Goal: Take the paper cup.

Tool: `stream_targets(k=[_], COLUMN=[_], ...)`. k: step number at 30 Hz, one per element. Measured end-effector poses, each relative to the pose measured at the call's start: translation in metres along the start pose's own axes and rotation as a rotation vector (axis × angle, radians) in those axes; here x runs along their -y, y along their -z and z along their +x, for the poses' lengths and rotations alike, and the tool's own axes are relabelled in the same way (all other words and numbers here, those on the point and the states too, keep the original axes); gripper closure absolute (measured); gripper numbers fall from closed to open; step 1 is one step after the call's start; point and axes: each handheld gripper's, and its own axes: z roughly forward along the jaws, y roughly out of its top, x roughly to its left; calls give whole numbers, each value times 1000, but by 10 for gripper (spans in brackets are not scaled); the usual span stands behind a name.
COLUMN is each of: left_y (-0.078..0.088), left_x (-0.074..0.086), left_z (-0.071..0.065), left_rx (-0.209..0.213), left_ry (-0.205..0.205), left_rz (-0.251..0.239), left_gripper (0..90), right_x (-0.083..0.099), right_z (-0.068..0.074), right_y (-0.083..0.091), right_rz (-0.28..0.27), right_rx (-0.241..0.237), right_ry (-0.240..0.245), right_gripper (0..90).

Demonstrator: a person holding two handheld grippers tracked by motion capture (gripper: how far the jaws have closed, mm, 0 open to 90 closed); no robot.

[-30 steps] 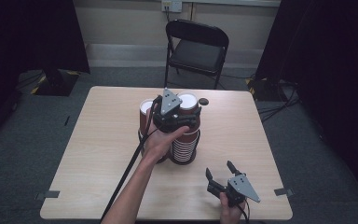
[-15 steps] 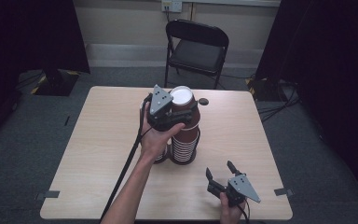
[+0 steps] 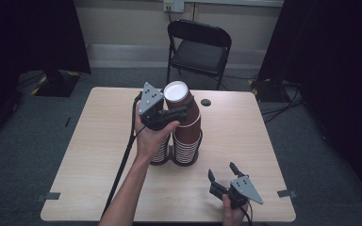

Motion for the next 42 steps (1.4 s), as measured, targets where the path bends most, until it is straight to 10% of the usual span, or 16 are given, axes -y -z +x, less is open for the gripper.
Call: stream_targets(k=[17, 42], left_y=[25, 62], left_x=[-10, 5], left_z=[6, -26], left_rx=[36, 94], left_ry=[22, -27], left_rz=[-25, -14], left_gripper=[218, 219], right_x=[0, 0], right_z=[0, 0], right_y=[-1, 0], right_rz=[7, 1], right_rx=[0, 2], right_ry=[-1, 3], right_gripper=[158, 158])
